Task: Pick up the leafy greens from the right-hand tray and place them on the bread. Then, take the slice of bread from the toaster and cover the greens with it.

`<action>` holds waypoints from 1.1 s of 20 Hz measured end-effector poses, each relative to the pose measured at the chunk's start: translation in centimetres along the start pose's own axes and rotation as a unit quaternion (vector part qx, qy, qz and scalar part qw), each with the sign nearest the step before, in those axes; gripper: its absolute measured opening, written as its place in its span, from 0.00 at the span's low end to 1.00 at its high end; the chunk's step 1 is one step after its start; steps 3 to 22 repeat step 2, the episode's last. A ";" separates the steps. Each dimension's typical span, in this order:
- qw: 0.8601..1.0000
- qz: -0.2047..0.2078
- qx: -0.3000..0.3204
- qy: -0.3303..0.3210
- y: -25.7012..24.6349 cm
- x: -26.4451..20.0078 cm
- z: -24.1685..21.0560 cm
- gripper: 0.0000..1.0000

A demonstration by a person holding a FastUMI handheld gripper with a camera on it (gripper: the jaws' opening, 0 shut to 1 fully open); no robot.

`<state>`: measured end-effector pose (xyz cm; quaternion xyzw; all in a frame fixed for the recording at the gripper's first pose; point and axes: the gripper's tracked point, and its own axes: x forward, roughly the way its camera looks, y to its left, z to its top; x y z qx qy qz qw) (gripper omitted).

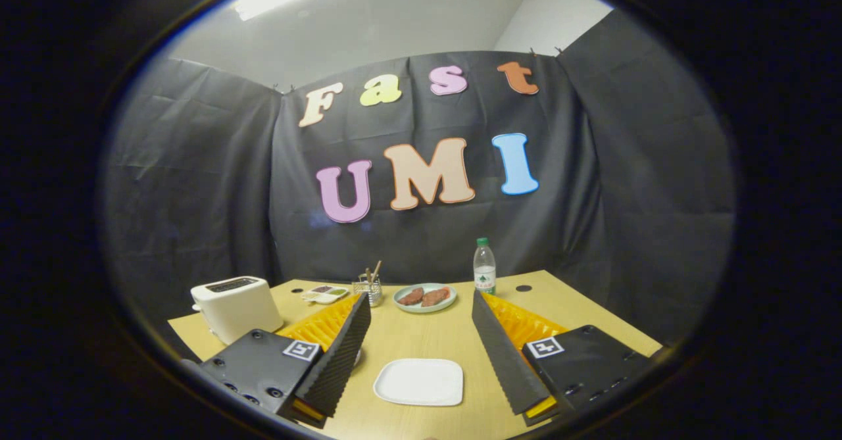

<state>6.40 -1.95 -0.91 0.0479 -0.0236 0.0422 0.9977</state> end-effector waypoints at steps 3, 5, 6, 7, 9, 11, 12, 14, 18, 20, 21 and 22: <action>1.000 0.004 0.000 -0.001 0.1 -0.5 0.3 0.98; 1.000 0.004 0.000 -0.001 0.1 -0.5 0.3 0.98; 1.000 0.004 0.000 -0.001 0.1 -0.5 0.3 0.98; 1.000 0.004 0.000 -0.001 0.1 -0.5 0.3 0.98; 1.000 0.004 0.000 -0.001 0.1 -0.5 0.3 0.98; 1.000 0.004 0.000 -0.001 0.1 -0.5 0.3 0.98; 1.000 0.004 0.000 -0.001 0.1 -0.5 0.3 0.98; 1.000 0.004 0.000 -0.001 0.1 -0.5 0.3 0.98; 1.000 0.004 0.000 -0.001 0.1 -0.5 0.3 0.98; 1.000 0.004 0.000 -0.001 0.1 -0.5 0.3 0.98; 1.000 0.004 0.000 -0.001 0.1 -0.5 0.3 0.98; 1.000 0.004 0.000 -0.001 0.1 -0.5 0.3 0.98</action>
